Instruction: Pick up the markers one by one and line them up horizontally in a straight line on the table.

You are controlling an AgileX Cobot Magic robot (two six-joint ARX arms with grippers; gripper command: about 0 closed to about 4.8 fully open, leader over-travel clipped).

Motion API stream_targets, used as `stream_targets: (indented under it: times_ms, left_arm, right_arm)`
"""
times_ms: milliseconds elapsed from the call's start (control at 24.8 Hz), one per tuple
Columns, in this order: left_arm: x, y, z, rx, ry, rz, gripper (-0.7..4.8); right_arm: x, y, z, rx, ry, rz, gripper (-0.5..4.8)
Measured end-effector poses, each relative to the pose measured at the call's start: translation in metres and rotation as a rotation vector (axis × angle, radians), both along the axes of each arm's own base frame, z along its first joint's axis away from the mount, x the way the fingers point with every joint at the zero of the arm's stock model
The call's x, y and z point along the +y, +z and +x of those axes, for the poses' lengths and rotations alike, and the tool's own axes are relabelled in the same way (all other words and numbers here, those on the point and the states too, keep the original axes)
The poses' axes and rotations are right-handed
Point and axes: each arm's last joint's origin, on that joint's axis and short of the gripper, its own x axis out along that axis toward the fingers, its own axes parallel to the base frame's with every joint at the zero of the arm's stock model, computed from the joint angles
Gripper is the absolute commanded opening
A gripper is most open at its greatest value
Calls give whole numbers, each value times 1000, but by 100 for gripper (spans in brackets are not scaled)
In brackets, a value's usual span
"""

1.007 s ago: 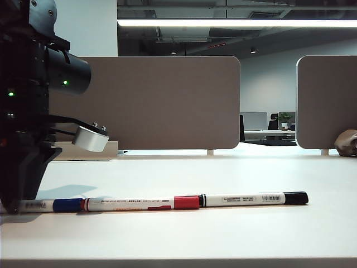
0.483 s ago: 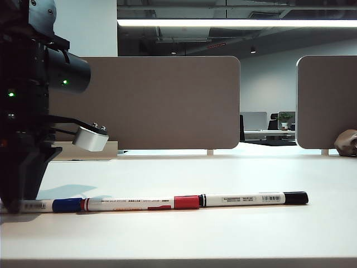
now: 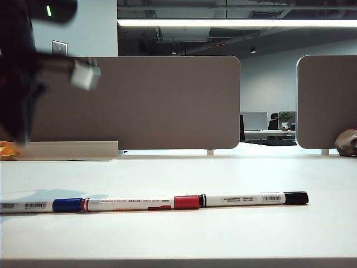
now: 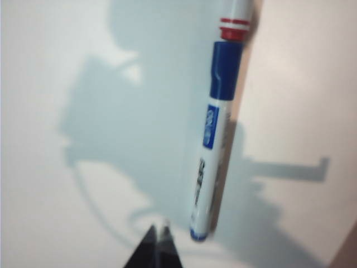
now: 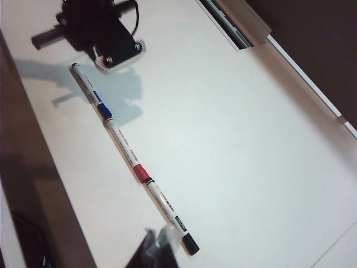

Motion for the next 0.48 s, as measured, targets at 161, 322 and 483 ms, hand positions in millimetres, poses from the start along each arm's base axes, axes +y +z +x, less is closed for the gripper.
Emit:
stream_targets:
  times_ms: [161, 322, 483]
  left_arm:
    - [7, 37, -29, -143, 151, -101, -5]
    - [19, 70, -52, -297, 334, -292, -5]
    - [32, 109, -87, -467, 354, -591, -5]
  right_arm:
    - [-6, 6, -6, -61, 0, 59, -7]
    - [-17, 18, -17, -149, -16, 194, -7]
    - [-28, 16, -27, -225, -69, 321, -7]
